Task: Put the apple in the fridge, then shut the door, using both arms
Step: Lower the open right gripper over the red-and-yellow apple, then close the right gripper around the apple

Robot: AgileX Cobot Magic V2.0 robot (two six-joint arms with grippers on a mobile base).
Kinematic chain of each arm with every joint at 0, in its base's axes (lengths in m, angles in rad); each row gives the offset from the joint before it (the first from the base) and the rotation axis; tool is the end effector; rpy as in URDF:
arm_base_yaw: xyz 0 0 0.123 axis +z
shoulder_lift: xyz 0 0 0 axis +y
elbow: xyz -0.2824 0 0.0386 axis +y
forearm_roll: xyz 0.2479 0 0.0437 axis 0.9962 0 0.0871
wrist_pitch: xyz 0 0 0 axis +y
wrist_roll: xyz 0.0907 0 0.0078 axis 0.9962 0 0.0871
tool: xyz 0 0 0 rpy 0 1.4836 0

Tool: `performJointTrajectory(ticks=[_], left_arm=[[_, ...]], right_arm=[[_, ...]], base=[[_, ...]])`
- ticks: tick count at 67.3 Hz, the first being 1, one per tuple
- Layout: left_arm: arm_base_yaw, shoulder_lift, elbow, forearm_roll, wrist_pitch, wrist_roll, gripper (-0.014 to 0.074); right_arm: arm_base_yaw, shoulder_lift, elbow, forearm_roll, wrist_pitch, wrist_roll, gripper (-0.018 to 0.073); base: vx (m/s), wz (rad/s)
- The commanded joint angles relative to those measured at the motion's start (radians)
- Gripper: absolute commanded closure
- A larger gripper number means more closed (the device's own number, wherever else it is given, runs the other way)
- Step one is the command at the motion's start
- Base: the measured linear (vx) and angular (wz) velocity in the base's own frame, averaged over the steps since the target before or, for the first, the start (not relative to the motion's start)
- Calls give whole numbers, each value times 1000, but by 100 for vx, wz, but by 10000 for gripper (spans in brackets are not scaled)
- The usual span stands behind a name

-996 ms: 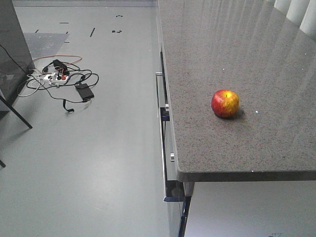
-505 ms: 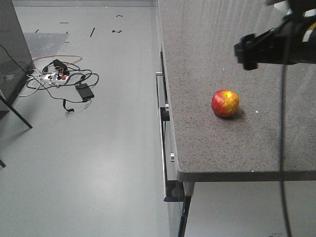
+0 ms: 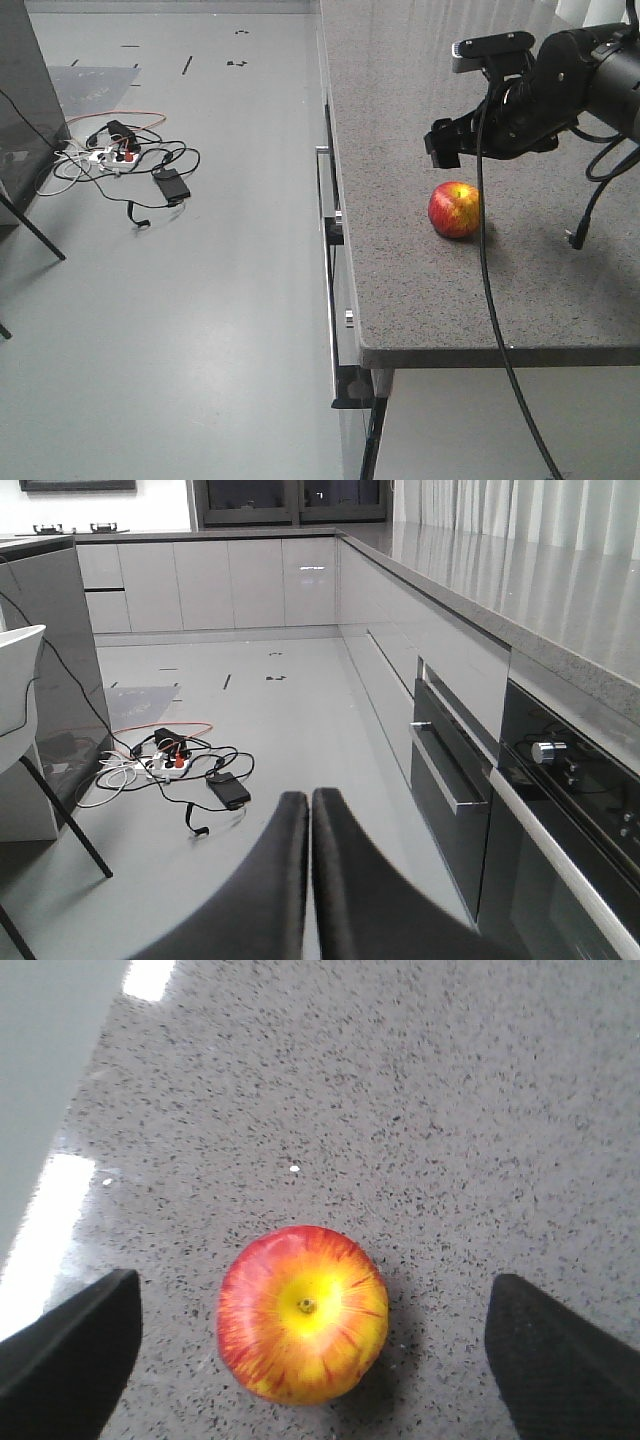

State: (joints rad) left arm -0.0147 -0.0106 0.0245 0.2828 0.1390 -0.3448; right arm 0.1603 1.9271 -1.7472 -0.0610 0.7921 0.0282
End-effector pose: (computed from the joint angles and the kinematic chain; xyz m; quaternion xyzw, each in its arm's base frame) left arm 0.0565 0.0027 0.1933 -0.0314 0.7274 -0.0131 0.6854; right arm 0.4389 0.0670 0.3024 -0.0750 0.9384 0.0041 0.3373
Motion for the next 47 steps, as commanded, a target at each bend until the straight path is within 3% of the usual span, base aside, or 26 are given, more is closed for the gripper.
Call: performJointTrajectory(ticks=[1,47], left_arm=[[-5,-16,-19,-3,-68,-2,603],[-5,-16,-19,-3,-68,-2,603]], right_arm=[[-24,-28,-42,14,-32,-8,-101],[-24,123,-42,61,-49,-75,-90]], base=[[0,0],[0,0]])
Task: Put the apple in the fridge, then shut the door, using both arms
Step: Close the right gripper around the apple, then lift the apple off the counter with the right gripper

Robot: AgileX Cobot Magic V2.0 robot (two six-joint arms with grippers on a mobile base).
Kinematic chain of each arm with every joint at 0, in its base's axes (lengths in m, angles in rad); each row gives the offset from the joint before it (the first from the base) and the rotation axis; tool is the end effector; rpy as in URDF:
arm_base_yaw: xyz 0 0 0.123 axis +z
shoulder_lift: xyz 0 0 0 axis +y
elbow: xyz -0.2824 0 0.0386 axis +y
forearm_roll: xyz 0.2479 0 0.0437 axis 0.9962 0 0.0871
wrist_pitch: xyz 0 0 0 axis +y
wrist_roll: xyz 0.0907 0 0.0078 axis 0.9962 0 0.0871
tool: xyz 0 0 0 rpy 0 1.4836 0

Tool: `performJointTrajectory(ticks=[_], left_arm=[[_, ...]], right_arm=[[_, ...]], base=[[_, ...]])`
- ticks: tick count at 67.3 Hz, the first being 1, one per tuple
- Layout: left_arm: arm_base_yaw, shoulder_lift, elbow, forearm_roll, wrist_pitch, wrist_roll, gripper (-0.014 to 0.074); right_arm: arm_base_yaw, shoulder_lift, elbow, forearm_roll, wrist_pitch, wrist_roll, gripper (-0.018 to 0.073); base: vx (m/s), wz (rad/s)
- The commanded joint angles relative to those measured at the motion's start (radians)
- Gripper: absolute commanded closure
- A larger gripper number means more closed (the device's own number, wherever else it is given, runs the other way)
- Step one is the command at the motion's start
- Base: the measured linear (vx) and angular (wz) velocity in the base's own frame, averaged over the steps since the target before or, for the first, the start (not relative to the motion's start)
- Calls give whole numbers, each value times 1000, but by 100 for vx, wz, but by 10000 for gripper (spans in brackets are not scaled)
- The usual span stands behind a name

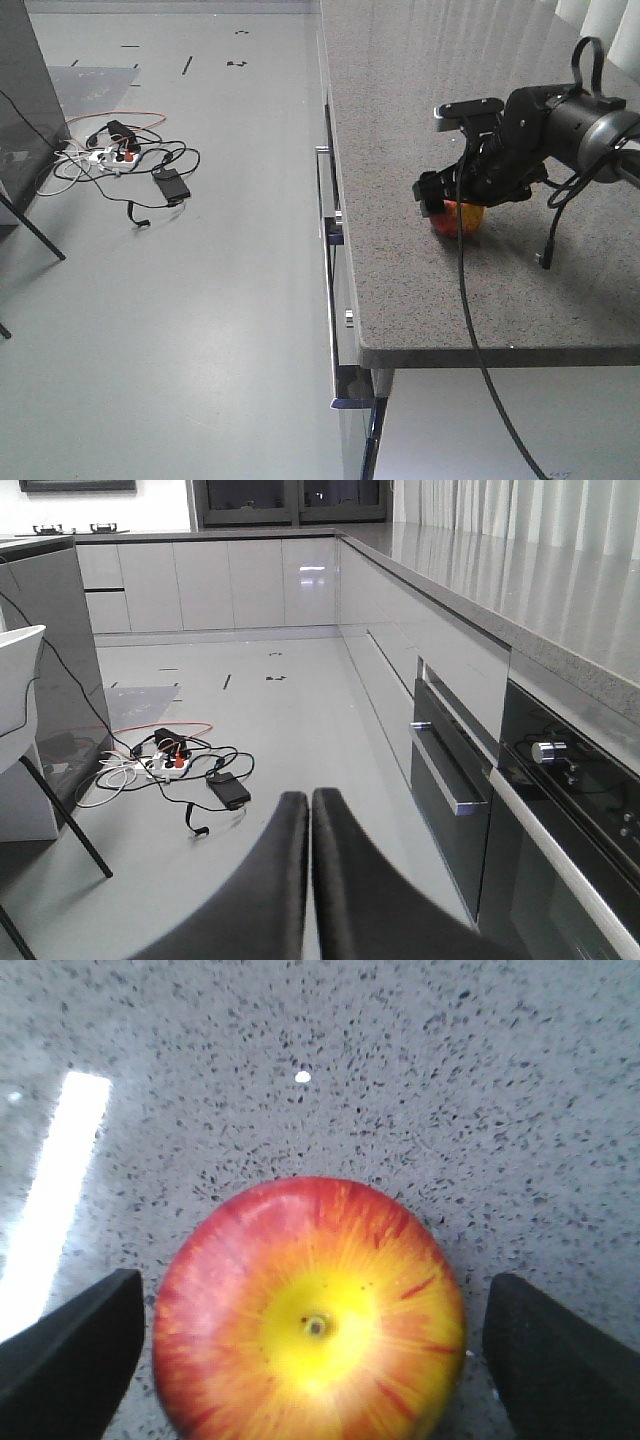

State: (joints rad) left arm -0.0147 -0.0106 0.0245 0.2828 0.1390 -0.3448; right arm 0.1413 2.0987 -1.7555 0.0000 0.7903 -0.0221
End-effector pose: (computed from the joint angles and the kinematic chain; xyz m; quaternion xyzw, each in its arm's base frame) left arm 0.0565 0.0027 0.1933 -0.0314 0.7274 -0.0131 0.6854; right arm 0.4645 0.0661 0.2264 -0.0788 0.9626 0.0154 0.2588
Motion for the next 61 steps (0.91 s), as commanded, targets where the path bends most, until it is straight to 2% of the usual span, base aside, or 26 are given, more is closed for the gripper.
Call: performJointTrajectory(ticks=[1,8,15,33,44,52,61], left_arm=[[-5,-16,-19,-3,-68,-2,603],[-5,-16,-19,-3,-68,-2,603],[-5,-16,-19,-3,-68,-2,603],[-5,-16,-19,-3,-68,-2,603],[-5,-16,-19,-3,-68,-2,603],[-5,-16,-19,-3,-68,-2,603],[-5,-16,-19,-3,-68,-2,603]], right_arm=[[-5,-49,-33,0,-47,-26,-89],[-5,-46,-33,0,-46,-33,-83],[-5,-44,-33,0,-46,-32,-37],[-5,-43,-33,0,-52,-32,237],[-3,-75,-33,12,-50,-33,363],[-3,-160,-33,46,-53,-79,407],[-3,-279,-33,85,-35,-122,410]], base=[[0,0],[0,0],[0,0],[0,0],[0,0],[0,0],[0,0]])
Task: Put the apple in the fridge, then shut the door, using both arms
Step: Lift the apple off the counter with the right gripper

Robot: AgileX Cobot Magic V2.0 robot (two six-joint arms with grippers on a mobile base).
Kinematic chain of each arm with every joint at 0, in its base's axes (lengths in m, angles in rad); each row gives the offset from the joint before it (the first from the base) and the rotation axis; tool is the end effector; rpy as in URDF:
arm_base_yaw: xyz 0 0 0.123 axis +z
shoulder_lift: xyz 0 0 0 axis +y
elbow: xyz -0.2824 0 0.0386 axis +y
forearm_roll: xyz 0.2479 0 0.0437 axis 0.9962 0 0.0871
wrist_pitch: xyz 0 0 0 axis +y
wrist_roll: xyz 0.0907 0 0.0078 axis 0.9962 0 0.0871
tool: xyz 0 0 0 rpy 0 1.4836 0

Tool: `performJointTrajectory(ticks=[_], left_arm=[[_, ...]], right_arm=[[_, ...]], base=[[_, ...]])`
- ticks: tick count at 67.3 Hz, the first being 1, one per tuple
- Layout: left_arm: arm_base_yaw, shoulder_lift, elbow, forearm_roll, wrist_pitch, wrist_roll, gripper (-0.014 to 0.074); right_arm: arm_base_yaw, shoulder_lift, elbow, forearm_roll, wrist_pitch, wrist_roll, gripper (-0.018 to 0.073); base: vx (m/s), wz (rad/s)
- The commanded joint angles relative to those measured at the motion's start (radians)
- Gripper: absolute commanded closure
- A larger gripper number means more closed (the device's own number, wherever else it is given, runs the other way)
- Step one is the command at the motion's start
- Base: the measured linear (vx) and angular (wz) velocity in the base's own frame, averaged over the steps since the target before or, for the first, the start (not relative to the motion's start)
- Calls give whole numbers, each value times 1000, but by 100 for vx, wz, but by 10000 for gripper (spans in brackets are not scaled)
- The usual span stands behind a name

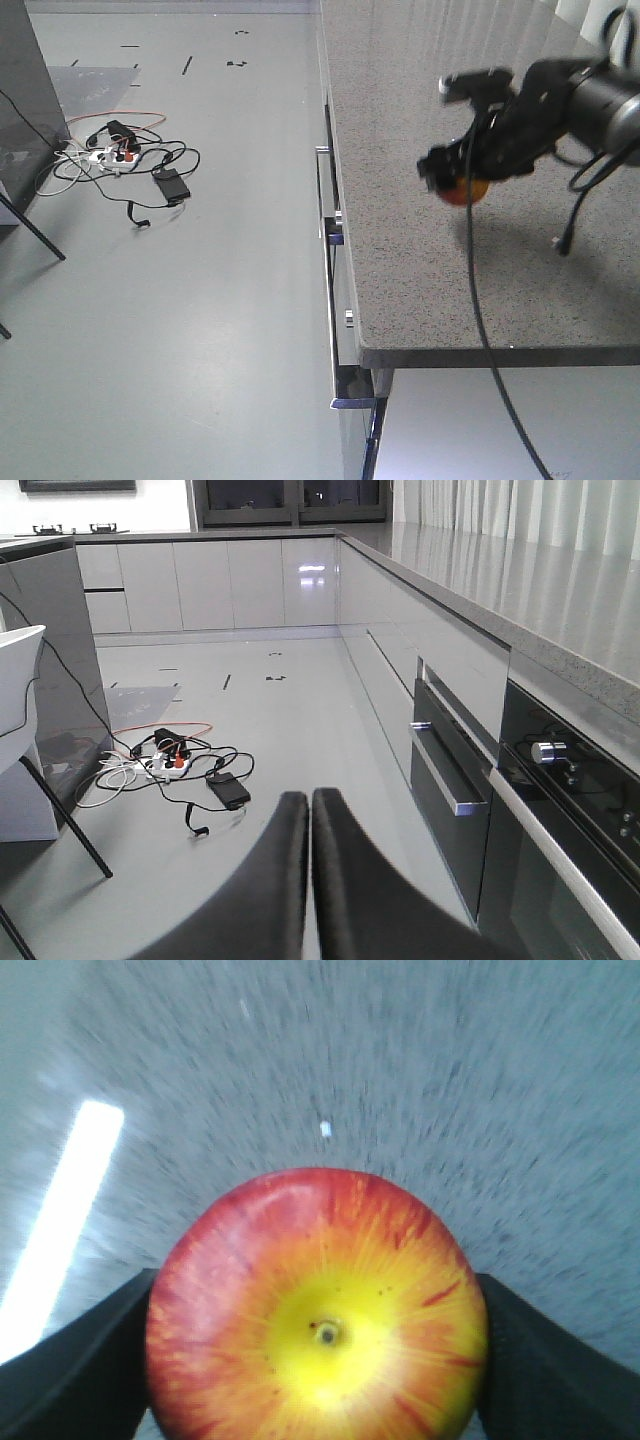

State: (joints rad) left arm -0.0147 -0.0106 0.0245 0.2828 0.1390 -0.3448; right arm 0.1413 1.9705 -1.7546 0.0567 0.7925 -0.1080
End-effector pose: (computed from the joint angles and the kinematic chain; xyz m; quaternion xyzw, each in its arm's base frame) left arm 0.0565 0.0027 0.1933 -0.0314 0.7274 -0.0131 0.6854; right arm 0.4469 0.0673 0.2852 -0.1055 0.9415 0.0308 0.3185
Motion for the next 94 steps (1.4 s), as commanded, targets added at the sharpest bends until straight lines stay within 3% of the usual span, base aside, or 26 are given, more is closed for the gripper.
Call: performJointTrajectory(ticks=[1,26,55,94], left_arm=[[-5,-16,-19,-3,-68,-2,603],[-5,-16,-19,-3,-68,-2,603],[-5,-16,-19,-3,-68,-2,603],[-5,-16,-19,-3,-68,-2,603]], right_arm=[[-3,-164,-34,34,-34,-37,410],[-3,-507,-20,118,154,-105,410],[-3,-913,276,124,145,-103,410],[-3,-984,327,124,153,-103,410]], base=[[0,0],[0,0],[0,0],[0,0]])
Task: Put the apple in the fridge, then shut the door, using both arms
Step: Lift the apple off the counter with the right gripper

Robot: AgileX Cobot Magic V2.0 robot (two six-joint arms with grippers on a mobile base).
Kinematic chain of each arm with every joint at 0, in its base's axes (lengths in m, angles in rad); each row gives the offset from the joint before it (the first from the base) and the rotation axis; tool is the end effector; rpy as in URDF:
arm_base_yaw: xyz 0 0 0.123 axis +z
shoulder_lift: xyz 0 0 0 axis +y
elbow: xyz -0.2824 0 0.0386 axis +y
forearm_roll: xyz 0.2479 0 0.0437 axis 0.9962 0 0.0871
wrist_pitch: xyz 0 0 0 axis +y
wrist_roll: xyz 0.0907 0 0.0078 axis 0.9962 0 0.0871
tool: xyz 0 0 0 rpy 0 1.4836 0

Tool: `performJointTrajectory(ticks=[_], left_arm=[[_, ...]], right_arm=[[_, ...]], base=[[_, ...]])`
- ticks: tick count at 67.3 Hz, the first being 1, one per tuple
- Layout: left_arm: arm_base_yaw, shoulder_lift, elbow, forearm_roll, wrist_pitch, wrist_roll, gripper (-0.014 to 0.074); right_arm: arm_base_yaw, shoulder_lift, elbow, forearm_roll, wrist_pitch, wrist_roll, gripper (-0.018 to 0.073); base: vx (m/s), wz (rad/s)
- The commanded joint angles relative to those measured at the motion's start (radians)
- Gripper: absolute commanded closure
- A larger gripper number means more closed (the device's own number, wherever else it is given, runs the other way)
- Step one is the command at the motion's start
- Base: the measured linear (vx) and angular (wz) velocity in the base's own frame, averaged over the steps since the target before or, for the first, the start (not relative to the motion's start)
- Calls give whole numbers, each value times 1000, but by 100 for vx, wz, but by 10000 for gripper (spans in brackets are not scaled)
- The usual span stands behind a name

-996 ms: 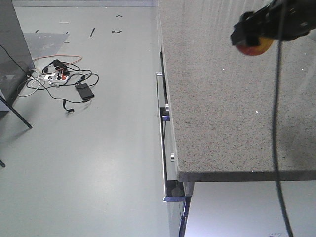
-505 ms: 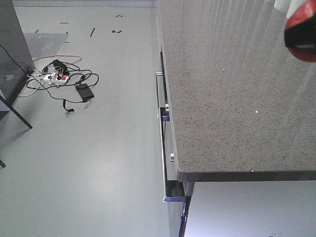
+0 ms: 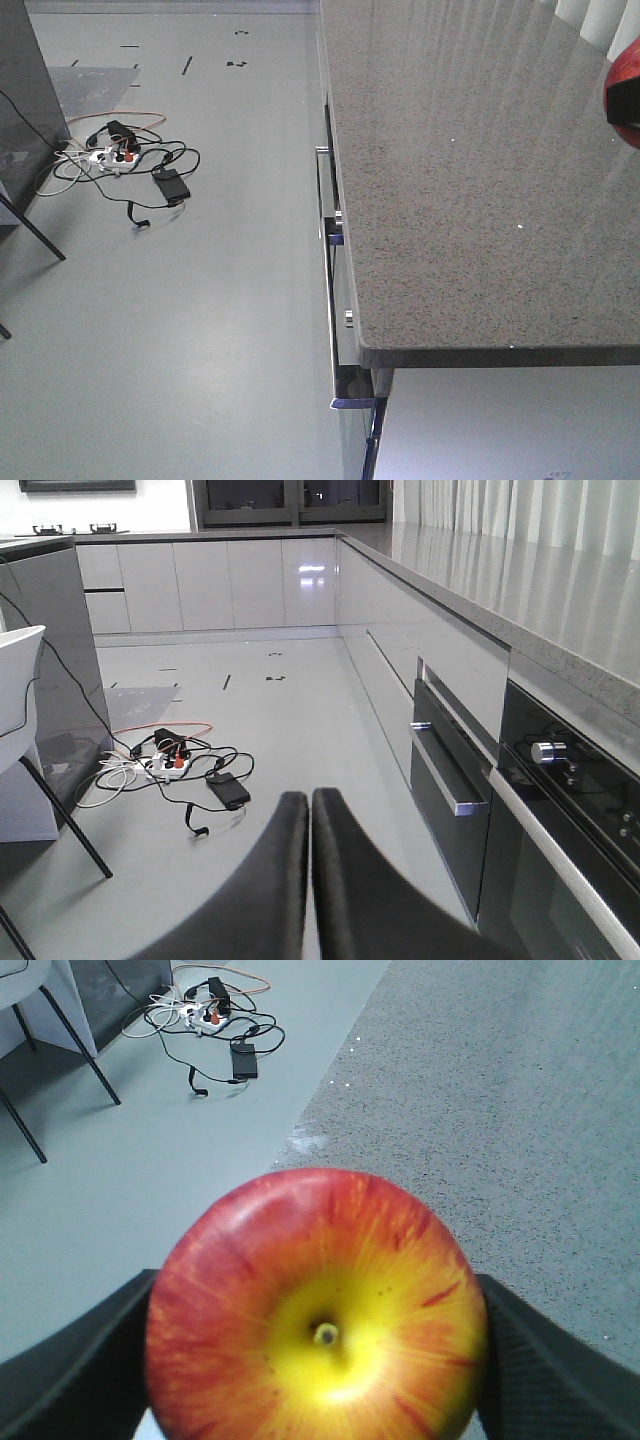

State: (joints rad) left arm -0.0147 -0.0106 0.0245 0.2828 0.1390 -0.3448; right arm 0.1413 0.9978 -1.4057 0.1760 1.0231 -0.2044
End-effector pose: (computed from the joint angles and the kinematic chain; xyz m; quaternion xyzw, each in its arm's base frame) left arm 0.0565 0.0027 0.1933 -0.0314 0.7274 -0.0131 0.6854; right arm 0.1640 0.0371 0.4748 -0.1463 0.8513 0.0722 0.4987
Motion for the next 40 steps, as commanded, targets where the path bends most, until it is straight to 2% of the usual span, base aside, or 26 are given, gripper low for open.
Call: performJointTrajectory(ticks=[1,40], left_arm=[[-5,-16,-19,-3,-68,-2,603],[-5,-16,-19,-3,-68,-2,603]], right_arm=[[-3,-11,-22,5,-78,-7,410],[-3,-11,-22,5,-77,-7,410]], base=[[0,0],[0,0]])
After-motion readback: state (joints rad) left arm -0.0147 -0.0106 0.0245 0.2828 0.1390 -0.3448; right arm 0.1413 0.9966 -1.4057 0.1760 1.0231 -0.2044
